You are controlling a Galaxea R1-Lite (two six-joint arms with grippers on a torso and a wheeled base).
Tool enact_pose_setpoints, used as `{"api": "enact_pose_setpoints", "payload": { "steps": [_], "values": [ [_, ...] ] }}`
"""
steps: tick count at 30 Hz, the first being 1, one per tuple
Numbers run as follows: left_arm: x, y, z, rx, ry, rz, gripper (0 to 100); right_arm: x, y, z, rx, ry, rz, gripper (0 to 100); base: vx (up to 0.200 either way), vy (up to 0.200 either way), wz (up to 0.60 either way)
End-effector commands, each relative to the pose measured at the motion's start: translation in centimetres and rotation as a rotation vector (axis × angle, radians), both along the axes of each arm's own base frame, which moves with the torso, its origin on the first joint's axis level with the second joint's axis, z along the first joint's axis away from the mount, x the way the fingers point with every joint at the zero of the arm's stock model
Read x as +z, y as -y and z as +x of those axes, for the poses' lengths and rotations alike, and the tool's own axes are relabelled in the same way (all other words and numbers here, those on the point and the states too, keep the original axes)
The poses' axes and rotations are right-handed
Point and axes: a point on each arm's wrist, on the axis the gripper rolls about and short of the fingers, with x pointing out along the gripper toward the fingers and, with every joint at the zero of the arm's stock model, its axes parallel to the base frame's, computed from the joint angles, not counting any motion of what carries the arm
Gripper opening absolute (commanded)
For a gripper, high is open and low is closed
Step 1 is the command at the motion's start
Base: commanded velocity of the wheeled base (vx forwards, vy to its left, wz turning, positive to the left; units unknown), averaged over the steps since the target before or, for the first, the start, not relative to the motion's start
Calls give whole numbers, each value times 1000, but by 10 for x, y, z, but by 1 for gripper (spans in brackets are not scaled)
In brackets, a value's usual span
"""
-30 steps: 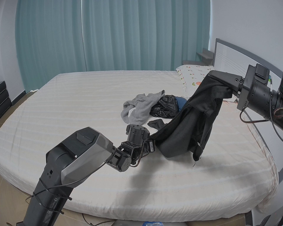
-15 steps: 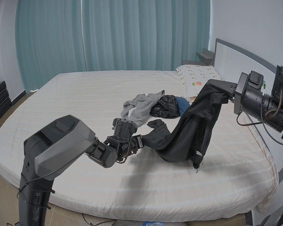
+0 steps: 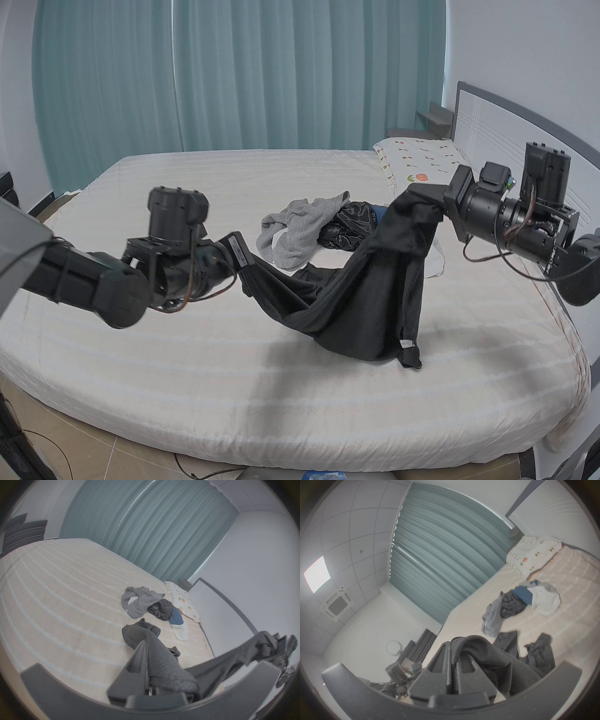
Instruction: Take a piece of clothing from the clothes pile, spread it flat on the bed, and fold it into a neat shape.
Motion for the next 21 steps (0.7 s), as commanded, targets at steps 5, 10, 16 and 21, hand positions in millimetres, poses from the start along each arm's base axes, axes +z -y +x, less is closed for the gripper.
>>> {"api": "enact_pose_setpoints", "payload": {
  "steps": [5,10,16,21],
  "values": [
    [77,-42,-46,38,154,-93,0,53,5,-4,-38,150,82,0,0,0,0],
    [54,-38,-45,34,85,-62,0,-9,1,-6,-26,-31,0,0,0,0,0],
    [9,-17,-46,-10,-12,-58,0,-70,1,-6,-38,-172,-54,0,0,0,0],
    [-18,-7,-48,-21,-63,-84,0,-93,-10,-18,5,-245,-48,0,0,0,0]
  ]
}}
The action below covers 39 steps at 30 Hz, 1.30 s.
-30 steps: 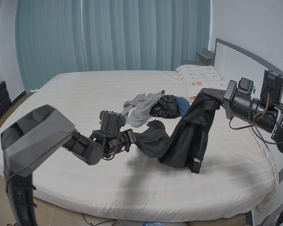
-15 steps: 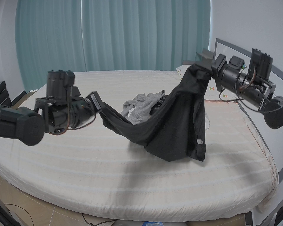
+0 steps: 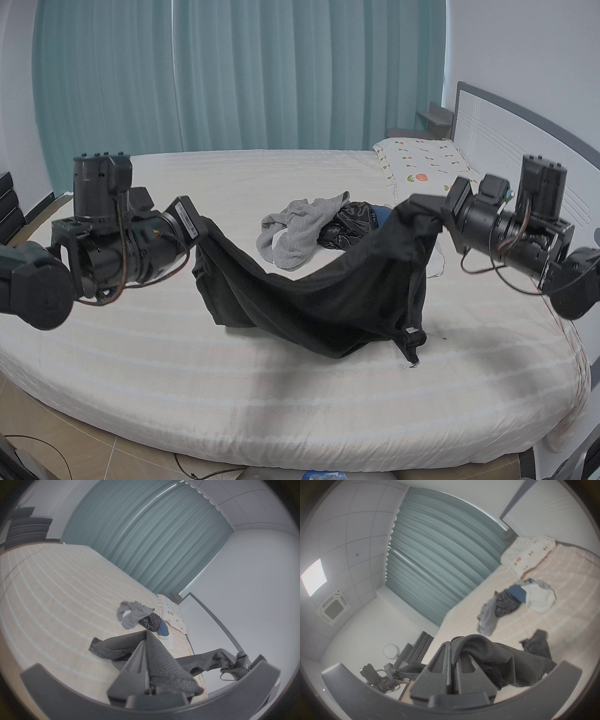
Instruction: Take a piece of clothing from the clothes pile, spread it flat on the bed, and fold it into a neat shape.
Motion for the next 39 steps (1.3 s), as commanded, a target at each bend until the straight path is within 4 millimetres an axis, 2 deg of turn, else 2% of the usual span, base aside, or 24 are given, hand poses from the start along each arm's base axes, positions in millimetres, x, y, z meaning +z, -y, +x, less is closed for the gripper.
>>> {"api": "enact_pose_setpoints", "payload": {
  "steps": [1,5,9,11,13,22,39],
  "values": [
    [-53,17,-3,-36,-137,16,0,-49,-12,-12,40,-146,-24,0,0,0,0],
    [-69,19,-10,-45,-189,1,0,-56,-16,-18,59,-158,-25,0,0,0,0],
    [-88,25,-8,-49,-227,11,0,-59,-13,-23,57,-159,-26,0,0,0,0],
    [-91,26,-6,-46,-225,11,0,-62,-13,-25,60,-162,-27,0,0,0,0],
    [-91,26,-6,-45,-215,4,0,-65,-13,-25,60,-166,-29,0,0,0,0],
    [-92,22,-16,-50,-224,10,0,-66,-13,-26,62,-170,-29,0,-200,0,0],
    [-89,20,-17,-25,-180,-25,0,-67,-12,-32,67,-178,-34,0,0,0,0]
  ]
}}
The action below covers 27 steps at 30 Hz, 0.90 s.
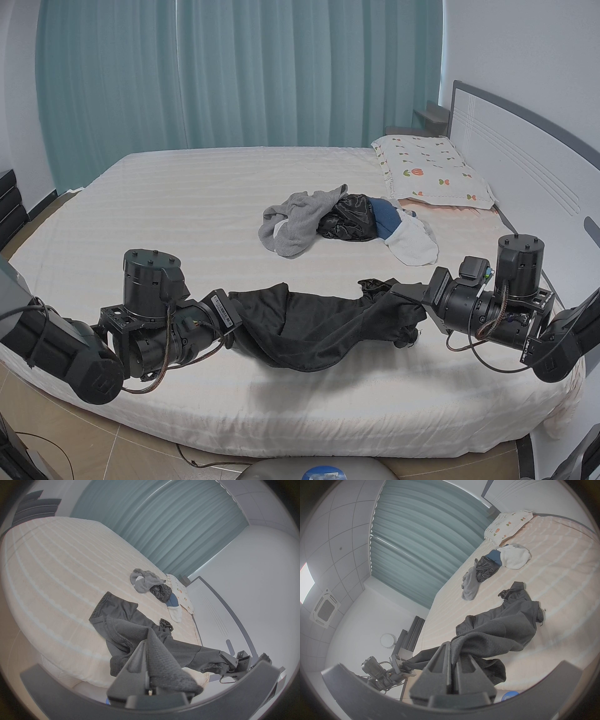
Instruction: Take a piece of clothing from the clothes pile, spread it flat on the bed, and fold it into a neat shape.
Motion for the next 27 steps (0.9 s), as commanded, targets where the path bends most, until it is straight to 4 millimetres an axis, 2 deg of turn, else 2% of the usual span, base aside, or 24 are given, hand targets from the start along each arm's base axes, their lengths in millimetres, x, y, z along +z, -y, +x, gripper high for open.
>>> {"api": "enact_pose_setpoints", "payload": {
  "steps": [1,12,27],
  "values": [
    [0,-1,-1,5,-3,0,0,0,0,-2,2,-2,-1,0,0,0,0],
    [12,-6,-4,12,27,-25,0,2,0,-1,-22,8,-3,0,0,200,0],
    [17,-8,-5,18,42,-33,0,8,-11,2,-168,56,-30,0,0,200,0]
  ]
}}
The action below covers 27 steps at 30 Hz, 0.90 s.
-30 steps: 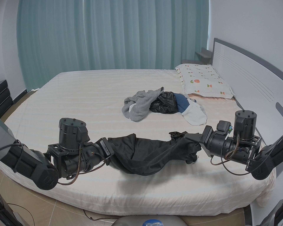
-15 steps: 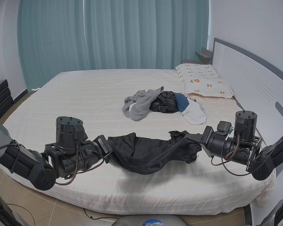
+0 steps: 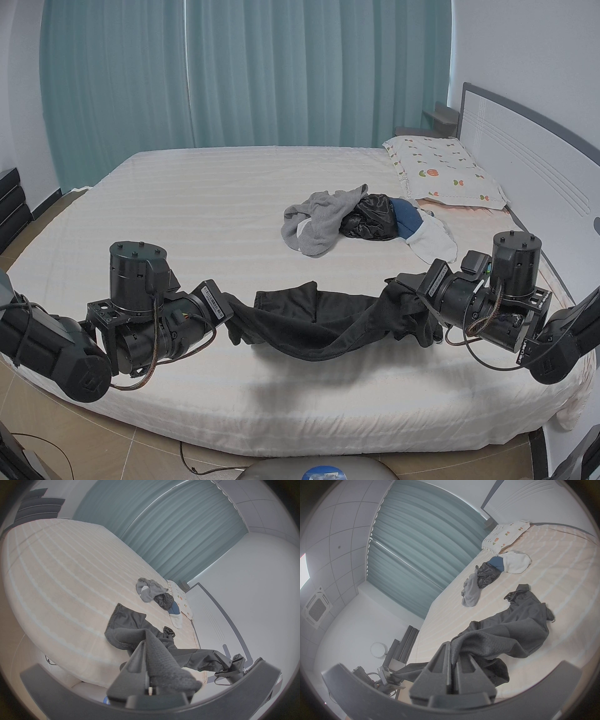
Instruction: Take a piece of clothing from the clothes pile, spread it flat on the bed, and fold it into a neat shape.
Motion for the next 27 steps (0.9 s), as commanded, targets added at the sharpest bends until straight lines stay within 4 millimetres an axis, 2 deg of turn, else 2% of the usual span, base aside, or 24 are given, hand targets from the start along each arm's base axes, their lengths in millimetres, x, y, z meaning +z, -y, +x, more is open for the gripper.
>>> {"api": "enact_pose_setpoints", "payload": {
  "steps": [1,27],
  "values": [
    [3,-2,-1,4,10,-6,0,1,-2,1,-7,7,1,0,0,200,0],
    [16,-9,-5,19,46,-20,0,11,-3,-1,2,72,46,0,0,200,0]
  ]
}}
